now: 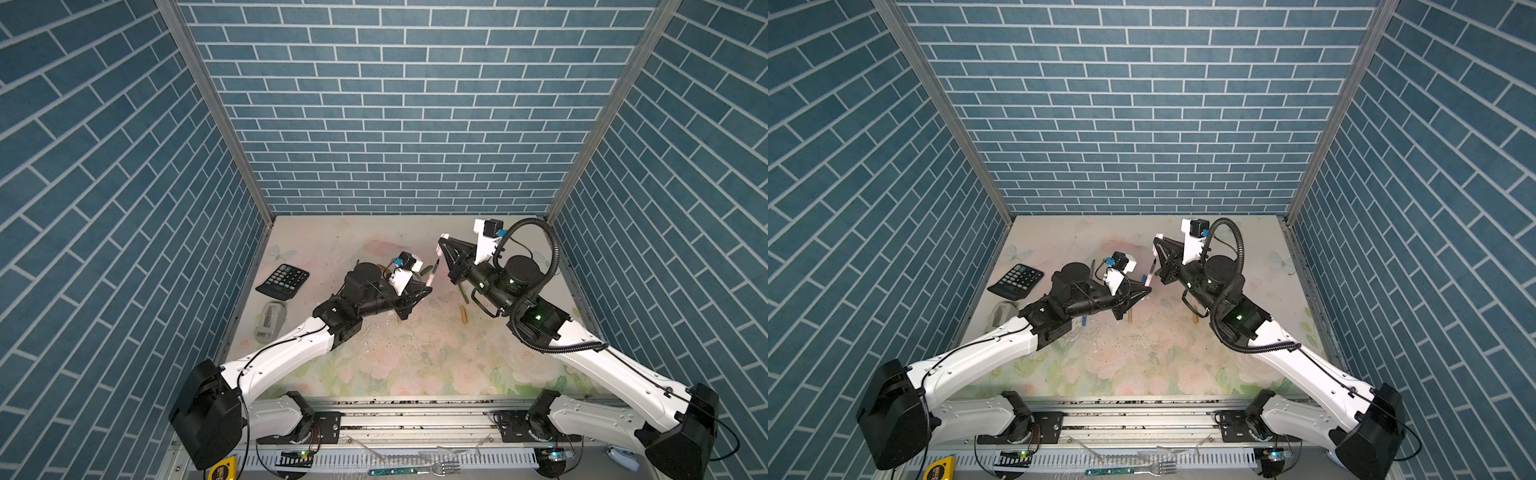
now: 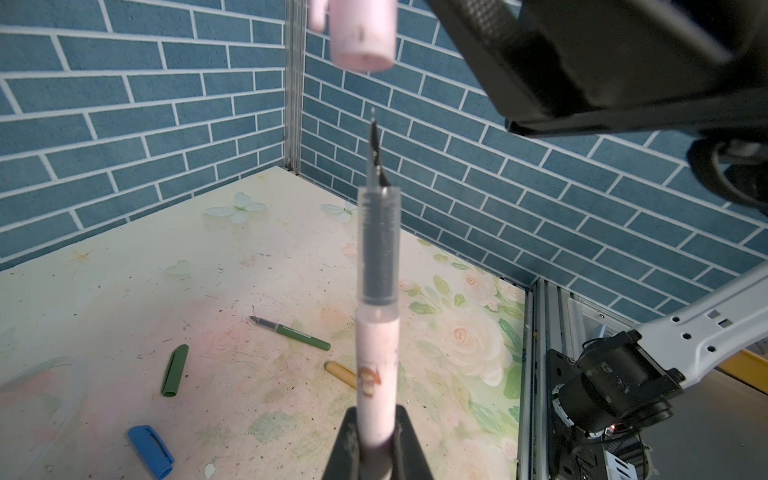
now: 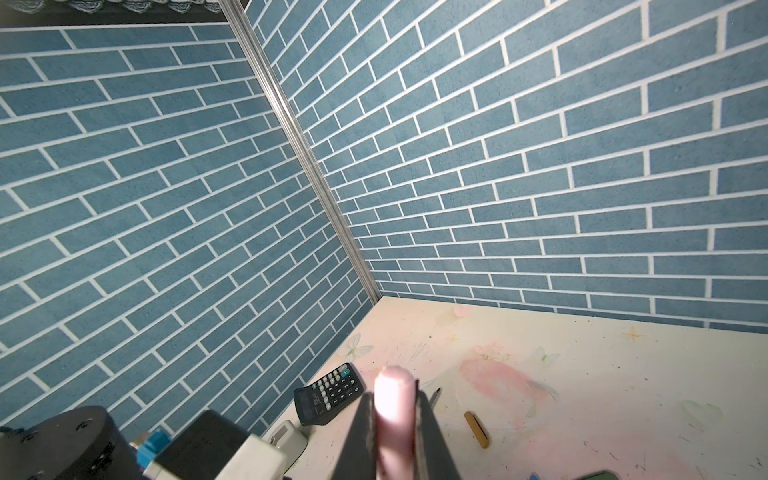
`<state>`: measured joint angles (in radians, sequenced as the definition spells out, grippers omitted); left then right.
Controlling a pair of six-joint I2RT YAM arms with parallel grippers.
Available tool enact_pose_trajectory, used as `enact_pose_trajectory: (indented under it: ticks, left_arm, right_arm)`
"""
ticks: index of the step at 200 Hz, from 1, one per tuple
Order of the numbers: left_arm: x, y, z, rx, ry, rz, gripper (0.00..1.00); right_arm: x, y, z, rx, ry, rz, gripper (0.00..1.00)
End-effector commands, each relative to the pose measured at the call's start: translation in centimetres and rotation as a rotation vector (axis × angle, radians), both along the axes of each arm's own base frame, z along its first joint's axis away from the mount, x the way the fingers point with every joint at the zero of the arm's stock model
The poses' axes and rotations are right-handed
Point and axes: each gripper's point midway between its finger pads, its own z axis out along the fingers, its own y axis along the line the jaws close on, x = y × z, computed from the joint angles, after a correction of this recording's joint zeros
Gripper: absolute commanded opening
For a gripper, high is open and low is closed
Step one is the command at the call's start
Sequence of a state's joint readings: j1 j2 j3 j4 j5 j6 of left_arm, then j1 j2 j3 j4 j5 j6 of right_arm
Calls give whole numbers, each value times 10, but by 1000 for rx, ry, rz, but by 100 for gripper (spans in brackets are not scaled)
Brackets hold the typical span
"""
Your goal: Insert the pens into the pen caps
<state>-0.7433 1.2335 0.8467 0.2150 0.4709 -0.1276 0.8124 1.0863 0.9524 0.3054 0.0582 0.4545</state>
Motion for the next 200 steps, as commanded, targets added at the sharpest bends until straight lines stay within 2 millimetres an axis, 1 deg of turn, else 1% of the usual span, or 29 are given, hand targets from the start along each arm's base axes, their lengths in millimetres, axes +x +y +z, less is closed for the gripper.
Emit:
enact_pose_trajectory:
  ticks: [1, 68, 125, 159, 200]
  left_arm:
    - [1, -1, 15, -29, -25, 6, 0]
    - [2, -1, 16, -34, -22, 13, 0]
    - [3, -1, 16, -39, -17, 22, 0]
    - [3, 1, 21, -70, -17, 33, 0]
    - [2, 3, 28, -109, -17, 39, 0]
  right_arm:
    - [-5, -1, 2, 32, 14, 18, 1]
    - [-5, -5, -7, 20, 35, 6, 0]
    - [-7, -1, -14, 24, 64, 30, 0]
    - [-7, 4, -22, 37, 92, 52, 0]
    - [-8, 8, -27, 56, 110, 71, 1]
